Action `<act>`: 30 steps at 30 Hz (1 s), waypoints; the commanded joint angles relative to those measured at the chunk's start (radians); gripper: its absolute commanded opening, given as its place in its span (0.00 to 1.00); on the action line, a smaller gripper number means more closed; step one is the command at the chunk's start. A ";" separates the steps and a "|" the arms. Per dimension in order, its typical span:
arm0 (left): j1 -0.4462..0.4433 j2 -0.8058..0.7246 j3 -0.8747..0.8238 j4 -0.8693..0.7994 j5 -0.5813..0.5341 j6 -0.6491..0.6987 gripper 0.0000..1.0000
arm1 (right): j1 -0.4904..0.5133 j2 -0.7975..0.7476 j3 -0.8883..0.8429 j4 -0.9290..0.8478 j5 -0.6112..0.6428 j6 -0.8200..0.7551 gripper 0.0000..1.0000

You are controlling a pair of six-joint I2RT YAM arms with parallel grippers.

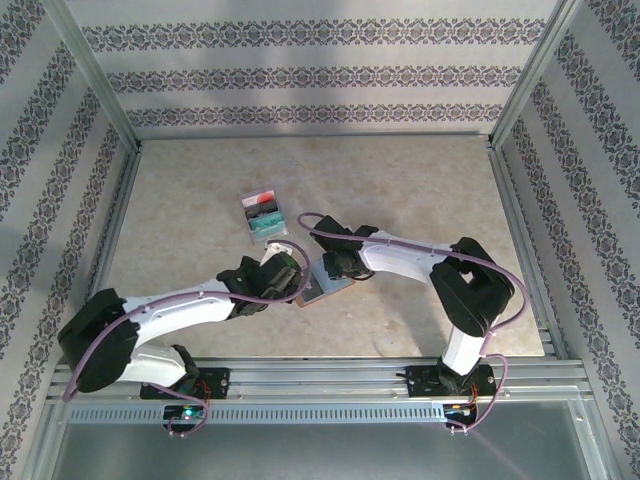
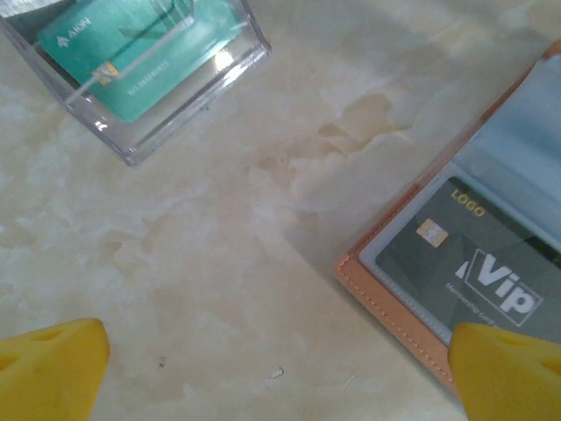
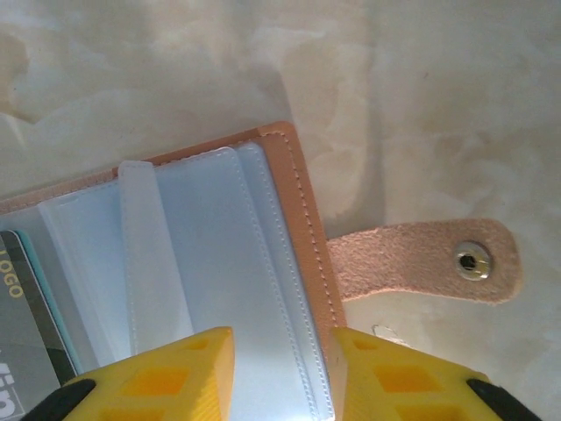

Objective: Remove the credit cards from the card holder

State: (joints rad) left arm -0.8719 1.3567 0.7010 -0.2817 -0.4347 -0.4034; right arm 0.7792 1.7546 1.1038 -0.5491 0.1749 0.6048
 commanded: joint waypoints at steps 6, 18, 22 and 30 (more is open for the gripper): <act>-0.015 0.049 0.027 0.046 -0.059 -0.006 0.99 | -0.052 -0.138 -0.058 -0.023 0.018 0.041 0.35; -0.001 0.136 0.008 0.105 -0.043 -0.058 0.99 | -0.062 -0.270 -0.087 0.038 -0.172 0.066 0.33; 0.018 0.158 0.002 0.112 -0.019 -0.077 0.99 | -0.052 -0.218 -0.094 0.079 -0.242 0.090 0.27; 0.055 0.175 -0.033 0.126 0.009 -0.100 0.99 | -0.043 -0.113 -0.090 0.202 -0.394 0.107 0.25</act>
State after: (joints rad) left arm -0.8406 1.5200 0.6937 -0.1825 -0.4370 -0.4759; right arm 0.7296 1.6157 1.0161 -0.4088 -0.1364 0.6903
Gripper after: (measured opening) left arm 0.994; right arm 0.252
